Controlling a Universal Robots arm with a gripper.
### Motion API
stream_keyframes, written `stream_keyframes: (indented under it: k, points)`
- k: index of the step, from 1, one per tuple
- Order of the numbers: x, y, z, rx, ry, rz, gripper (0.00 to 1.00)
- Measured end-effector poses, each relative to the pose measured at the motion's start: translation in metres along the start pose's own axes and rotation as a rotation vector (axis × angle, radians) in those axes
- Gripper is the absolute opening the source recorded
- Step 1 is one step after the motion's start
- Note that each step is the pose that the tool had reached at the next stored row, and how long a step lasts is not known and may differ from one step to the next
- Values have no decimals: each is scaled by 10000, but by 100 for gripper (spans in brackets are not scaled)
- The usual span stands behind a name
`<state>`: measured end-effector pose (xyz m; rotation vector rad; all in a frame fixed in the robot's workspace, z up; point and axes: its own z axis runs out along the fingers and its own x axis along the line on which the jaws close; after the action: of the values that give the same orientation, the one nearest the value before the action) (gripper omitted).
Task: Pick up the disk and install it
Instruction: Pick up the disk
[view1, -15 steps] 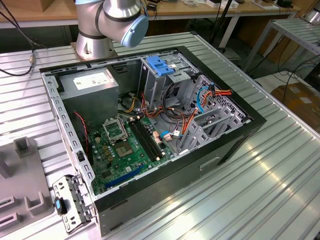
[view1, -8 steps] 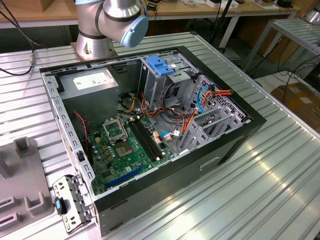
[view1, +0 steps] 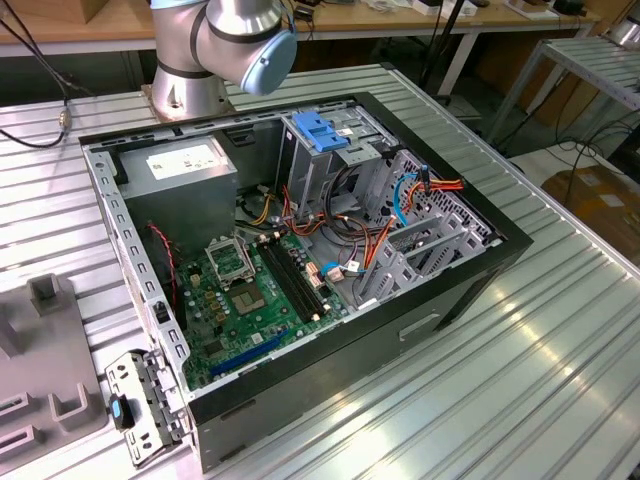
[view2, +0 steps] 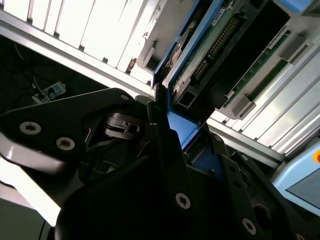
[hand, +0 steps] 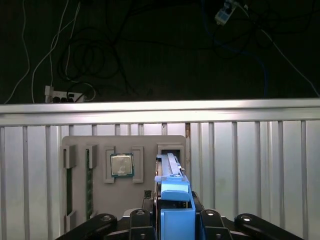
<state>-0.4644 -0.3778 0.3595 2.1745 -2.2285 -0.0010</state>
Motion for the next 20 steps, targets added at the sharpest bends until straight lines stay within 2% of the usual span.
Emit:
stream_keyframes:
  k: [5, 12, 20]
  points:
    - [2, 2, -89, 0, 2, 0, 37]
    - [5, 5, -257, 0, 1, 0, 37]
    - [5, 5, -266, 0, 1, 0, 37]
